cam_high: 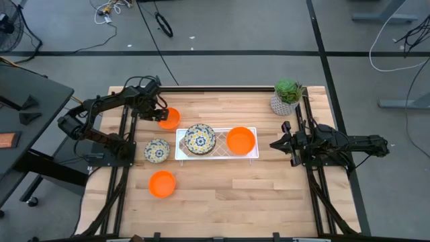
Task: Pick & Place Mini bowls
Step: Stack the orange bowl on the orange bowl on the shelf
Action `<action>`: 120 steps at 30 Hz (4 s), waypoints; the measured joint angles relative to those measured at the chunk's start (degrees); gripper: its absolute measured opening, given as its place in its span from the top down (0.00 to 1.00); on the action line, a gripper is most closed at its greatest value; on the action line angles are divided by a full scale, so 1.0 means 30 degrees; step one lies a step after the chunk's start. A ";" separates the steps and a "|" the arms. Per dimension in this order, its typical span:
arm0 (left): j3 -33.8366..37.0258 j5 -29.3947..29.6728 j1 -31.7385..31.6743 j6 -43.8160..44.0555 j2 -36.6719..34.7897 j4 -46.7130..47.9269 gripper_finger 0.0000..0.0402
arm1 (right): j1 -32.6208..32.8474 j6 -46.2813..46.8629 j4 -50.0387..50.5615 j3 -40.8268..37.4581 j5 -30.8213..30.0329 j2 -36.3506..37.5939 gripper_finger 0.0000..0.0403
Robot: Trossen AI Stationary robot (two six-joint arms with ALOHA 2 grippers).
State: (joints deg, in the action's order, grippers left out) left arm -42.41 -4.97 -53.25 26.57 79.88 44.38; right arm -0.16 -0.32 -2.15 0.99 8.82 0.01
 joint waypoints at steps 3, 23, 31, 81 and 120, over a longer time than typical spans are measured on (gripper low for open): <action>0.0000 0.0000 0.0000 -0.0021 0.0000 -0.0002 0.63 | 0.0000 -0.0007 0.0000 0.0000 0.0000 0.0000 0.93; -0.0007 -0.0035 0.0036 -0.0302 0.0000 0.0001 0.96 | 0.0000 -0.0006 0.0000 0.0000 0.0000 0.0000 0.93; -0.0022 -0.0058 0.0036 -0.0563 -0.0015 0.0104 0.99 | 0.0000 -0.0007 0.0000 0.0000 0.0000 0.0000 0.93; -1.2702 -0.1678 0.2568 -0.2083 -0.0044 0.6347 1.00 | 0.0000 -0.0006 0.0000 -0.0003 0.0005 0.0000 0.93; -1.3274 -0.3439 0.4712 -0.1795 -0.0291 0.3636 1.00 | 0.0000 0.0000 0.0000 0.0000 0.0006 0.0000 0.93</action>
State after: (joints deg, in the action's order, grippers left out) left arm -82.24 -15.29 -39.12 21.18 79.00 55.29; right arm -0.16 -0.32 -2.15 0.99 8.84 0.01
